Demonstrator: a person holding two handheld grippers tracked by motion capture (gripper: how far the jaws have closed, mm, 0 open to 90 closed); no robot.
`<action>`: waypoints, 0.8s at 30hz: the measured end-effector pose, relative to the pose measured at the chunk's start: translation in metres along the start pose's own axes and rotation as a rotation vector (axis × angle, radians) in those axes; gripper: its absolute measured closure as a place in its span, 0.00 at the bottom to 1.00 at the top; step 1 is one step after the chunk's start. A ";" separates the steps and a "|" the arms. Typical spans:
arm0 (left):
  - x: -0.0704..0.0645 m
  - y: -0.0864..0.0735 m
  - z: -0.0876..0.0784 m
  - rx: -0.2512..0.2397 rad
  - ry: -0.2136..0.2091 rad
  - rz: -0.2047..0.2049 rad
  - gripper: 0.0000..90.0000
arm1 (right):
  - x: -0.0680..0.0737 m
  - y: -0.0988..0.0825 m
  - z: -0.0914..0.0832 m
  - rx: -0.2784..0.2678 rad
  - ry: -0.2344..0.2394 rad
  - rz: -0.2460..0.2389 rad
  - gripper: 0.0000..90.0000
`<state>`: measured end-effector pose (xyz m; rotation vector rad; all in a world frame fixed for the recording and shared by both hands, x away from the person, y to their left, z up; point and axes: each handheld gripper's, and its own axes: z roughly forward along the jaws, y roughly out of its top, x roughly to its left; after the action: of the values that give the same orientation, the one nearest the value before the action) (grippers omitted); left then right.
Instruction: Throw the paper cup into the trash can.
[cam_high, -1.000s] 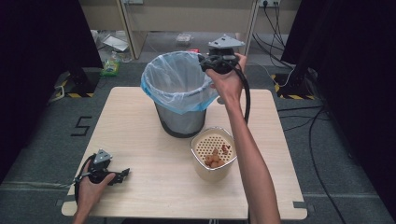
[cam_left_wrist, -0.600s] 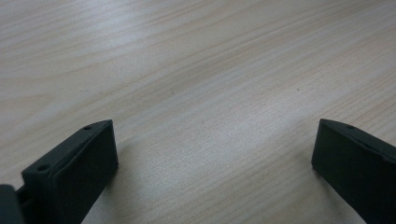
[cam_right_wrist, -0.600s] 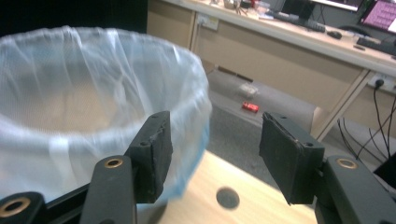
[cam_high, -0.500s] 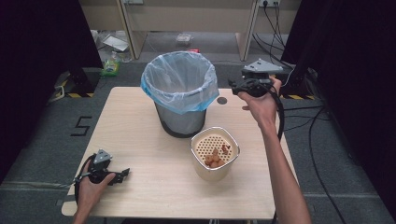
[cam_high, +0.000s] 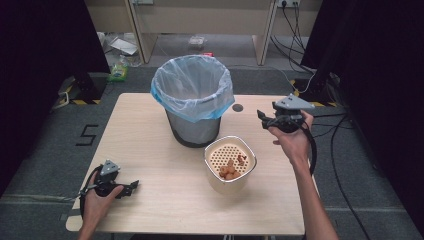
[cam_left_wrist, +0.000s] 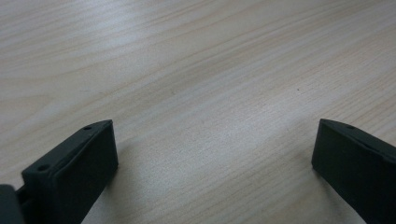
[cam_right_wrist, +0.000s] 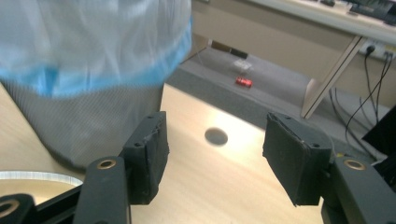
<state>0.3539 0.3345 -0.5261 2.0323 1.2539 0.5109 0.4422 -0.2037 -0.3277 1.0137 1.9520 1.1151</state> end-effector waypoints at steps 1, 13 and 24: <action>0.000 0.000 0.000 0.000 0.000 0.000 0.00 | 0.000 -0.008 0.000 0.007 -0.002 0.005 0.45; 0.000 0.000 0.000 0.000 0.000 0.000 0.00 | 0.001 -0.074 -0.002 0.096 0.001 0.056 0.43; 0.000 0.000 0.000 -0.001 0.000 0.000 0.00 | 0.009 -0.125 -0.001 0.127 0.010 0.131 0.40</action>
<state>0.3539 0.3344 -0.5262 2.0310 1.2537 0.5113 0.3997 -0.2384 -0.4402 1.2209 2.0089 1.0790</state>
